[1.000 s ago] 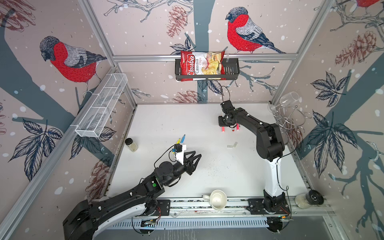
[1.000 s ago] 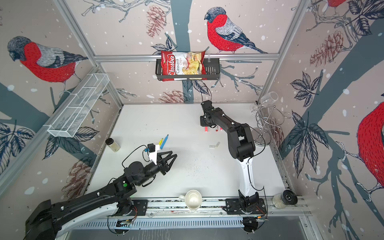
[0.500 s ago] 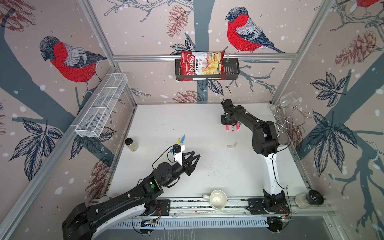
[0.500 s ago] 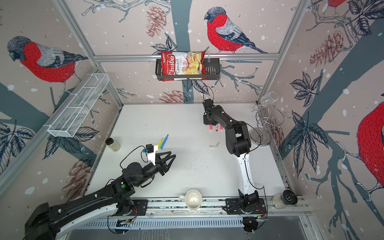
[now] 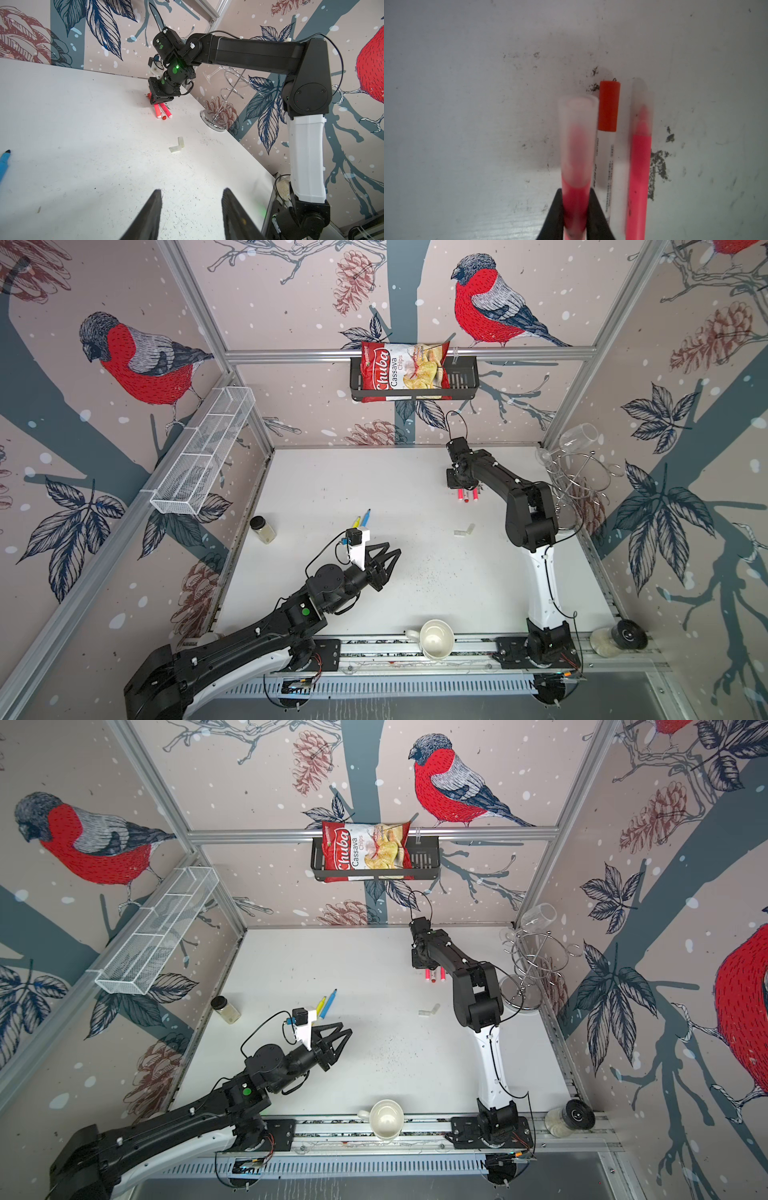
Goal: Insert the pens into the pen caps
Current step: 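Carry the capped pink highlighter with the right gripper toward the red marker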
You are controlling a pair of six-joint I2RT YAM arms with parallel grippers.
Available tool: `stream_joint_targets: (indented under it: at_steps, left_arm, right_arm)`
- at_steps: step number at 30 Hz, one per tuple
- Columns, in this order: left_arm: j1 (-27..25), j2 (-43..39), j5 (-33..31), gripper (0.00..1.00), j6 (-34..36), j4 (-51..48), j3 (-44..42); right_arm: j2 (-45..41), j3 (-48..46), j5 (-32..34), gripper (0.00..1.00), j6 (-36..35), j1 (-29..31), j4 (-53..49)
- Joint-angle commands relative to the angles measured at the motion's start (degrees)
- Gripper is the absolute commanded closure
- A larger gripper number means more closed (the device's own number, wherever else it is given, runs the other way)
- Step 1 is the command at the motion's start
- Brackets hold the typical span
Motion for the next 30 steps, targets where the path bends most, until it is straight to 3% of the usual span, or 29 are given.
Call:
stream_joint_targets:
  at_steps: [1,9,18,27,30]
  left_arm:
    - [-0.19,0.25,-0.3,0.52,0.36,1.05,0.87]
    - [-0.19,0.3,-0.38,0.52,0.45,1.12,0.98]
    - [-0.19,-0.39,-0.64,0.52,0.61,0.22,0.89]
    - [-0.19,-1.4,-0.96,0.52,0.44,-0.75,0.72]
    - [-0.19,-2.15,-1.22,0.52,0.3,-1.41,0.72]
  right_arm:
    - [0.16,0.49,1.9,0.85,0.13,-0.17,-0.4]
    - [0.01,0.75,2.77,0.74,0.47,-0.05,-1.13]
    - [-2.36,-0.9,2.64,0.72,0.85,0.63,0.03]
    - [-1.98,-1.29,-9.52,0.7,-1.02,2.77,3.91]
    - [0.48,1.09,-9.79,0.7,-0.68,3.35,3.13]
